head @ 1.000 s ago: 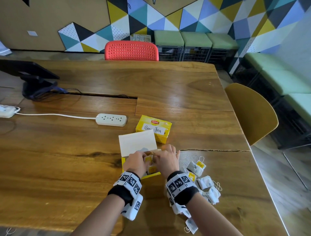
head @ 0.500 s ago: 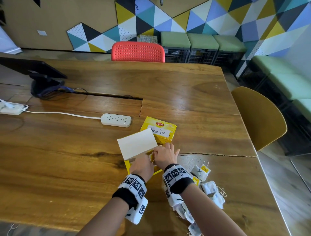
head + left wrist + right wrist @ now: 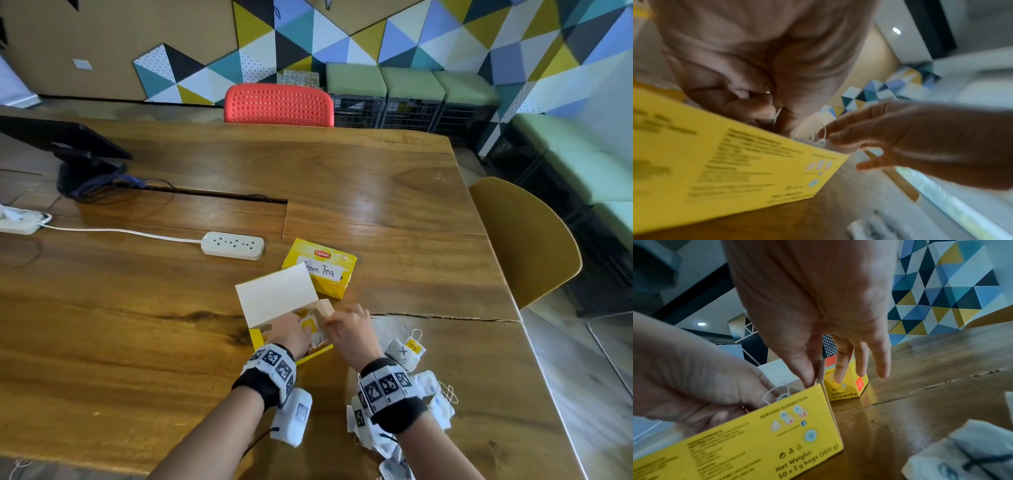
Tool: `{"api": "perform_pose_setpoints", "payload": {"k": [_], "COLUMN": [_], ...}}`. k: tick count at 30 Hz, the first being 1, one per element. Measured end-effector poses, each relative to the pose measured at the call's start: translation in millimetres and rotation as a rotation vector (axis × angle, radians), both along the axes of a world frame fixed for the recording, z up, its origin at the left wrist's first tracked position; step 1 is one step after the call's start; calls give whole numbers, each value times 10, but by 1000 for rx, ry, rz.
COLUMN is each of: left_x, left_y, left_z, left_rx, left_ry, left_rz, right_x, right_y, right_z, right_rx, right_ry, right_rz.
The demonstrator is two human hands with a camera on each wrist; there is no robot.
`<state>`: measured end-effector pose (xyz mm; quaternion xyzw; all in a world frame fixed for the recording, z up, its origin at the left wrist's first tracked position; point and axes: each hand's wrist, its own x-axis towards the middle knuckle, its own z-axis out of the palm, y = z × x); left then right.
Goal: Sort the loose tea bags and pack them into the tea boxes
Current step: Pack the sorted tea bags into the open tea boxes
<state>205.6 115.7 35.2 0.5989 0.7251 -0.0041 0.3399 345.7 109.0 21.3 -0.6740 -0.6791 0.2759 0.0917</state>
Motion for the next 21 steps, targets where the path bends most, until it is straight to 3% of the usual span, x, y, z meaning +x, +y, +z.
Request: {"api": "perform_pose_setpoints", "payload": {"k": [6,10,15,21], "left_x": [16,-84,-37,-27], "left_y": [-86,-138,-182,-156], "left_z": [150,223,218,211], "left_rx": [201,337,163,126], "left_ry": [206,201,182,179], "left_rz": [-4,-108,-285,-360], "right_x": [25,87,93,112], "right_y": [-57,-56,-70,-88], "right_z": [98,131,165,143], "right_rx": [86,105,86,83], "right_ry": [54,77,68,94], "right_rz": [21,25,44,40]}}
